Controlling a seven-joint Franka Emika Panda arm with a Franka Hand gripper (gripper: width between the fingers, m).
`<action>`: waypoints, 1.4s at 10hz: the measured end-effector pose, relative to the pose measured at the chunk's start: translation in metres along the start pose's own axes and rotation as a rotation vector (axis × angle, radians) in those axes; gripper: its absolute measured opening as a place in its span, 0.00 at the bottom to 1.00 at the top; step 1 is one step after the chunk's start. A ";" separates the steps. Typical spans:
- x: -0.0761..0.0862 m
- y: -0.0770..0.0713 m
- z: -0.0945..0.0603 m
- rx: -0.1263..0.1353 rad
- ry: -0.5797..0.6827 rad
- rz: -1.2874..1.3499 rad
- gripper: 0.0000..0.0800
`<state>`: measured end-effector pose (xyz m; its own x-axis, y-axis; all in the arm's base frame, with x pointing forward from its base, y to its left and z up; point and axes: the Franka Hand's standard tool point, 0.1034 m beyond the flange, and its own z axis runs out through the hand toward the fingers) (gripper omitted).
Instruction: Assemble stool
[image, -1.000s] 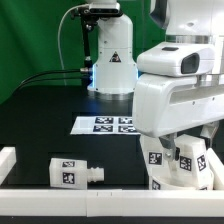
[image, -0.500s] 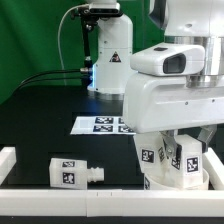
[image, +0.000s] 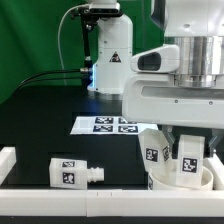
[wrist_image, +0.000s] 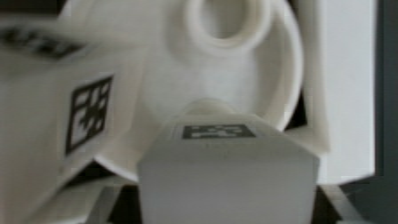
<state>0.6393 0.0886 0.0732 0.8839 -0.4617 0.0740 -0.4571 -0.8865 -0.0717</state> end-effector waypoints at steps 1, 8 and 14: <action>-0.001 -0.001 0.000 -0.001 0.000 0.051 0.42; -0.003 -0.008 0.002 0.064 -0.024 1.004 0.42; -0.010 -0.021 0.002 0.080 -0.054 1.644 0.42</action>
Offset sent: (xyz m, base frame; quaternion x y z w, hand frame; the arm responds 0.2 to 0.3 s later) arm 0.0000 0.0000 0.0000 0.0000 0.0000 0.1296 0.9916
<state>0.6405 0.1121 0.0720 -0.5110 -0.8443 -0.1612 -0.8457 0.5274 -0.0815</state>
